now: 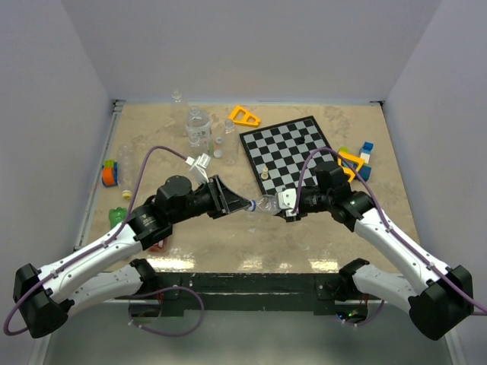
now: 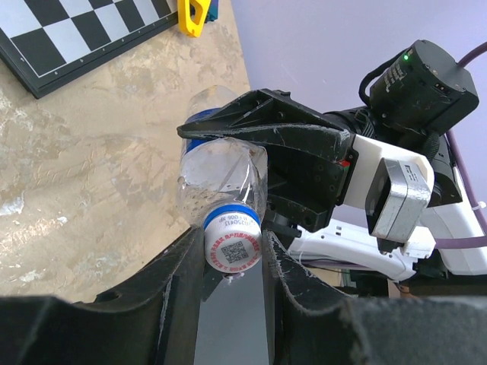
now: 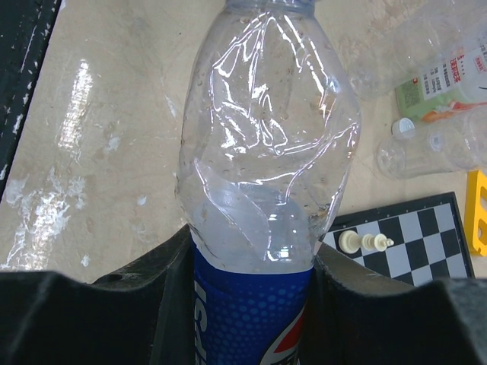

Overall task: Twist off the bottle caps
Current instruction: Unscrew the bottle cap from the plastic bottle.

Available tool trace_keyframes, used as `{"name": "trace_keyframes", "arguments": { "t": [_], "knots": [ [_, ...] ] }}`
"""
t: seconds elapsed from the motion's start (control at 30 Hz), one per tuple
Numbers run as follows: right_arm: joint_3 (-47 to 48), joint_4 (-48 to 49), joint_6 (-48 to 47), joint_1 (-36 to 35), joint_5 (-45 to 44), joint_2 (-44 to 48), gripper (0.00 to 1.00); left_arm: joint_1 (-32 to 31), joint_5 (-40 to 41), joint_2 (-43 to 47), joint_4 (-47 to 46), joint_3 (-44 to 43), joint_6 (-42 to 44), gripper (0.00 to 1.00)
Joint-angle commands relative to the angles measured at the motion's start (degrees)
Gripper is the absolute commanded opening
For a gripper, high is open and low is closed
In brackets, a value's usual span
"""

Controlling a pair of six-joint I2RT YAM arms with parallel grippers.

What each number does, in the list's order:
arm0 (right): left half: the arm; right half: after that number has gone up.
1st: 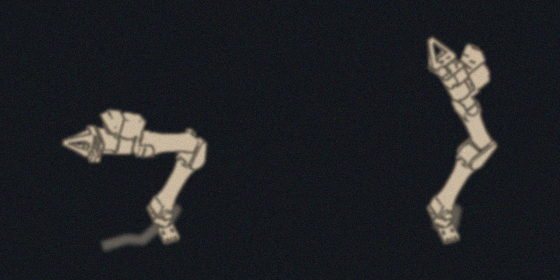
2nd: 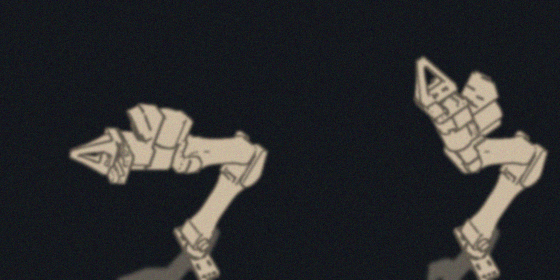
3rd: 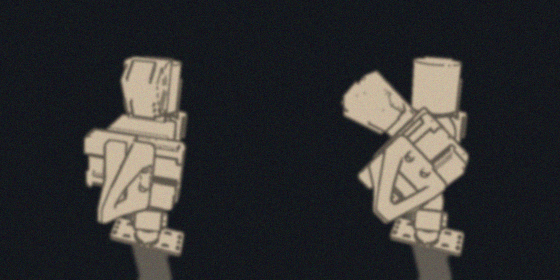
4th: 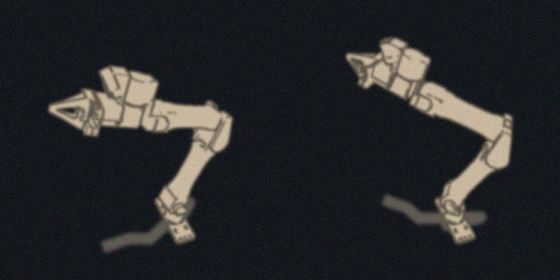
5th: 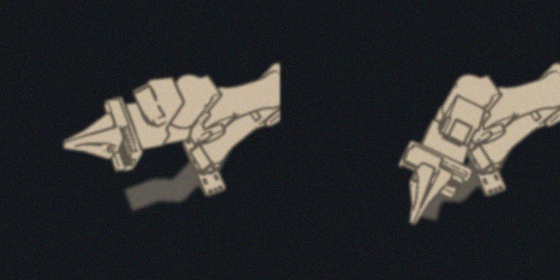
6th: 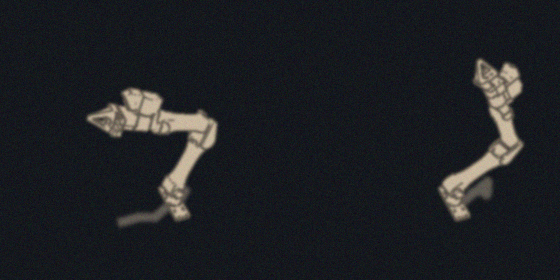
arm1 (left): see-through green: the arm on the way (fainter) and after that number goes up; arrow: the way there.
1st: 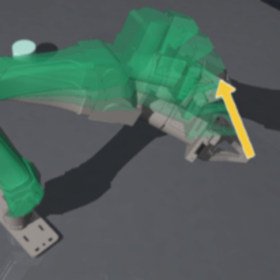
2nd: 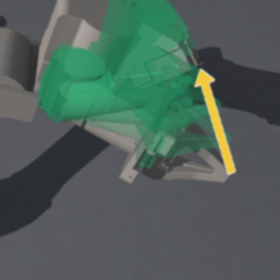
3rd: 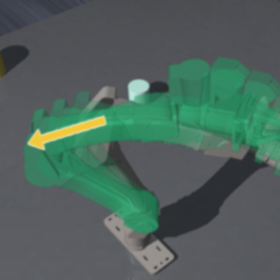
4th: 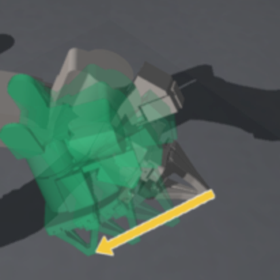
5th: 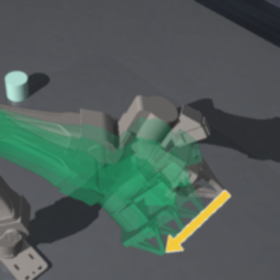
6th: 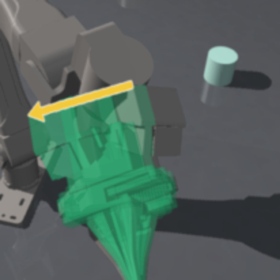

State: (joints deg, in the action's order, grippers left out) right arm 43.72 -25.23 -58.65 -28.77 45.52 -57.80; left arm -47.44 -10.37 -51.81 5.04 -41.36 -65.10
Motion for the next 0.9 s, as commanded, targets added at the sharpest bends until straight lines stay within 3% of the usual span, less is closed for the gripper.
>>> {"name": "trace_keyframes", "arguments": {
  "t": [0.0, 0.23, 0.33, 0.4, 0.53, 0.63, 0.77, 0.87],
  "knots": [
    [-0.3, -0.7, 0.2, 0.8, -0.3, 0.4, 0.15, 0.8, 5.7, 2.6, 3.0, -1.6, 0.9, 0.0],
    [-0.3, -0.7, 0.3, 0.8, -0.4, 0.3, 0.15, 0.9, 6.1, 3.0, 2.9, -1.7, 3.2, 0.03],
    [-0.3, -0.7, 0.3, 0.8, -0.4, 0.2, 0.15, 0.9, 6.3, 3.0, 3.4, -2.1, 4.6, 0.23],
    [-0.3, -0.7, 0.4, 0.8, -0.4, 0.1, 0.15, 0.9, 7.3, 3.2, 4.4, -2.6, 6.3, 0.43],
    [-0.2, -0.8, 0.4, 0.9, -0.4, 0.1, 0.15, 0.8, 9.2, 4.4, 7.2, -3.9, 10.9, 0.73],
    [-0.1, -0.9, 0.2, 0.8, -0.4, 0.1, 0.15, 0.9, 9.3, 6.9, 6.8, -3.7, 17.9, 0.89],
    [0.0, -1.2, 0.0, 0.8, -0.3, 0.1, 0.15, 0.8, 10.0, 10.8, 7.0, -3.6, 31.2, 1.0],
    [0.2, -1.7, -0.4, 0.8, -0.3, -0.1, 0.15, 0.9, 9.3, 12.5, 7.5, -4.8, 41.2, 1.0]
  ]
}}
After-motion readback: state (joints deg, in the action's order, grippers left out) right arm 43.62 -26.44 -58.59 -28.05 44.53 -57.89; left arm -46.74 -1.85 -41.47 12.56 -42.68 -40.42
